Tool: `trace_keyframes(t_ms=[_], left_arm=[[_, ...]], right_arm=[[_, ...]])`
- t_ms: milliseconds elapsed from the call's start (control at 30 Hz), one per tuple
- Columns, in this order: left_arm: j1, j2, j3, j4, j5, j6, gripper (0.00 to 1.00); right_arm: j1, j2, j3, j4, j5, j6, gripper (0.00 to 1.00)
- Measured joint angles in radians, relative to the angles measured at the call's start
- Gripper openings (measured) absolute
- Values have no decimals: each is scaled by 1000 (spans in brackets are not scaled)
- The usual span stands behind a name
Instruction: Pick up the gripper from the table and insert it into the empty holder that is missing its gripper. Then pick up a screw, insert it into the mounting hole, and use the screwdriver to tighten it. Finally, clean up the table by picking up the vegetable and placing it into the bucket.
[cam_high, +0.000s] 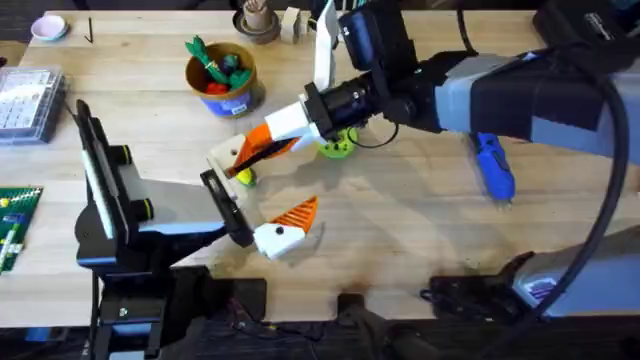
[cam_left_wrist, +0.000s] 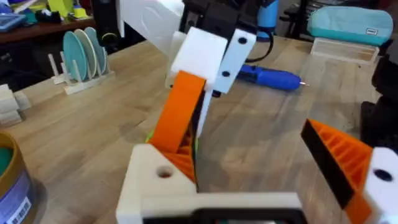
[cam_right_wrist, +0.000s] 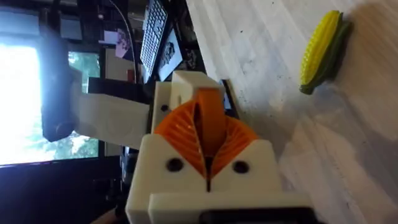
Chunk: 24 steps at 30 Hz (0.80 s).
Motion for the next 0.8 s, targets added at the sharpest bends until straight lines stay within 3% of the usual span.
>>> trace_keyframes(t_ms=[800], left_arm=[[2,-1,0,-1,41,29,993]], right_arm=[[-8,0,-2,-11,-60,-35,6]])
